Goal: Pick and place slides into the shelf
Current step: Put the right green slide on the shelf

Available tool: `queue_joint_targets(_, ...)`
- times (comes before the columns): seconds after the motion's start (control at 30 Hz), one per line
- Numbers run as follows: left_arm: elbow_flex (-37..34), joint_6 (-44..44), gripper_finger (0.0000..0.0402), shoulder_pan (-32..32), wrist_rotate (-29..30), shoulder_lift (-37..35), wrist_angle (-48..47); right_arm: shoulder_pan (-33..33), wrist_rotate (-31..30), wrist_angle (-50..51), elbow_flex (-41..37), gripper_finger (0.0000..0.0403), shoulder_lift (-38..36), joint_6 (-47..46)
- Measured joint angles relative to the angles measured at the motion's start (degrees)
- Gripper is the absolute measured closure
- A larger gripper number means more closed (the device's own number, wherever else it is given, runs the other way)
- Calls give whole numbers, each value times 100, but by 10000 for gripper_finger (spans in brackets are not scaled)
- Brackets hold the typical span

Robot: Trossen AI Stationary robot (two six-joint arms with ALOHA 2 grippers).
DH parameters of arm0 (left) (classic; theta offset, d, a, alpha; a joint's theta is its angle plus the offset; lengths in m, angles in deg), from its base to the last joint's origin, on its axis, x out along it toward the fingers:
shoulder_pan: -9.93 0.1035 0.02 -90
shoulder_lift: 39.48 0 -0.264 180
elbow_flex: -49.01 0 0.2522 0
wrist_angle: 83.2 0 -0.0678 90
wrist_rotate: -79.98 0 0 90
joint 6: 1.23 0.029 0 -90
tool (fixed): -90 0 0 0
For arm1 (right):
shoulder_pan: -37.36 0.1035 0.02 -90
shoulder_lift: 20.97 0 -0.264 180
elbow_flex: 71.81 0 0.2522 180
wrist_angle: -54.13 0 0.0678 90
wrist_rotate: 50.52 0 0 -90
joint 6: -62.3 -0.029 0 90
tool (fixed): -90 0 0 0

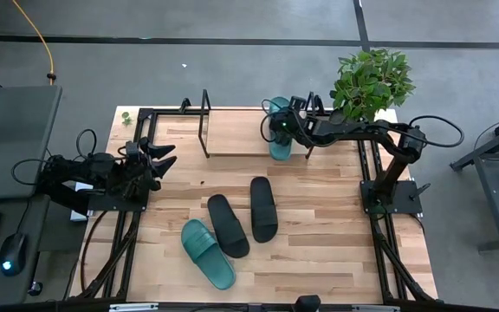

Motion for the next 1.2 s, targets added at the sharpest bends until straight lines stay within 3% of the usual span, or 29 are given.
queue_joint_targets(0.4, 2, 114, 186, 0, 2, 0, 217, 68, -36, 130, 68, 403, 10, -98)
queue_joint_targets(0.73, 2, 175, 186, 0, -59, 0, 251, 121, -199, 1223, 1362, 403, 832, -485)
queue_joint_targets(1.2, 2, 153, 185, 0, -125, 0, 135, 103, 229, 1013, 1224, 403, 820, -451)
